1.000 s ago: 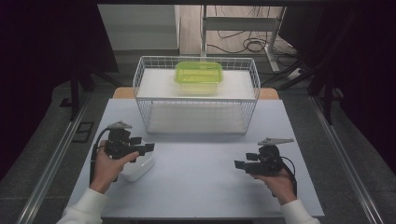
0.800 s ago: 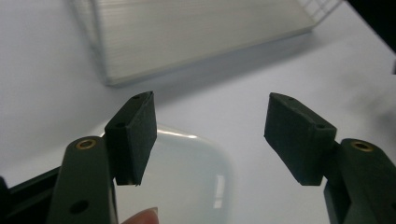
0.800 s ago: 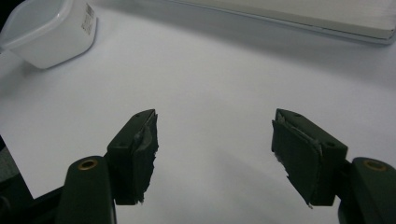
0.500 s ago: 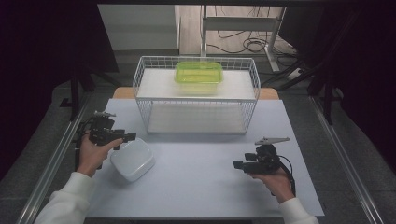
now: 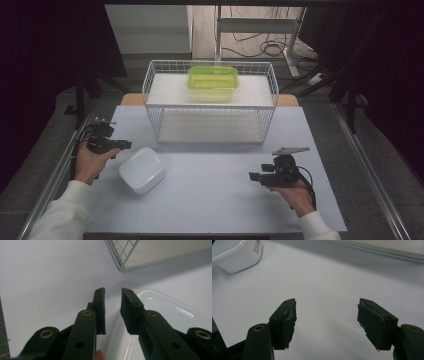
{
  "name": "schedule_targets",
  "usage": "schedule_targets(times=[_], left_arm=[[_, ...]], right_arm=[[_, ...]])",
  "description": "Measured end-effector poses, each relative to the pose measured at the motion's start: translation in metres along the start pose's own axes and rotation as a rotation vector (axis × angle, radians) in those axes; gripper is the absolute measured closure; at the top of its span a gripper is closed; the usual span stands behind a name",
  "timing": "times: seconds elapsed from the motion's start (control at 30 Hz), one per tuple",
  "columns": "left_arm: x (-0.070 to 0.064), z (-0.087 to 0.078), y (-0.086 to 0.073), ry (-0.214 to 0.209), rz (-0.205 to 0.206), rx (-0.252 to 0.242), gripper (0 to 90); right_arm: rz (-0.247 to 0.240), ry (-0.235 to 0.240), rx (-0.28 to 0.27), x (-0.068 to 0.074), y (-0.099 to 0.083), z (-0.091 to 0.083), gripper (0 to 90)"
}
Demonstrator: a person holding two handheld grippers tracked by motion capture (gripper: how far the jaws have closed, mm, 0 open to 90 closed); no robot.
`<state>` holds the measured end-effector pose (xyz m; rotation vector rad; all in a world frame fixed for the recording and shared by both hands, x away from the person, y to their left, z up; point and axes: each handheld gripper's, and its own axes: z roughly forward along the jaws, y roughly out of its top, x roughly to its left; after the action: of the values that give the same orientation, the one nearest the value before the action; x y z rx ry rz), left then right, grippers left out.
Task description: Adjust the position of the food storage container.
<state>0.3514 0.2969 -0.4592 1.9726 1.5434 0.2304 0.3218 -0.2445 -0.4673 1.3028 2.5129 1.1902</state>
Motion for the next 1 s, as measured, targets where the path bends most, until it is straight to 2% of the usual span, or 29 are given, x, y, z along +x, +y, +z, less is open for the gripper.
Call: schedule_targets(times=[0.17,0.33,0.6,0.9,1.0], left_arm=[[0.004,0.011,0.002,-0.006,0.021,0.067,88.8],[0.003,0.022,0.002,-0.009,0.057,0.109,90.0],[-0.007,0.030,0.003,-0.009,0.098,0.129,90.0],[-0.012,0.033,0.005,-0.014,0.107,0.124,90.0],[-0.020,0.035,0.008,-0.008,0.140,0.132,90.0]], right_arm=[[0.007,-0.007,0.013,-0.001,-0.001,0.001,31.2],[0.011,-0.013,0.020,-0.003,-0.002,0.002,30.9],[0.017,-0.013,0.020,-0.003,-0.002,0.002,30.6],[0.017,-0.013,0.030,-0.002,-0.002,0.005,30.5],[0.018,-0.009,0.030,-0.002,-0.002,0.005,30.5]])
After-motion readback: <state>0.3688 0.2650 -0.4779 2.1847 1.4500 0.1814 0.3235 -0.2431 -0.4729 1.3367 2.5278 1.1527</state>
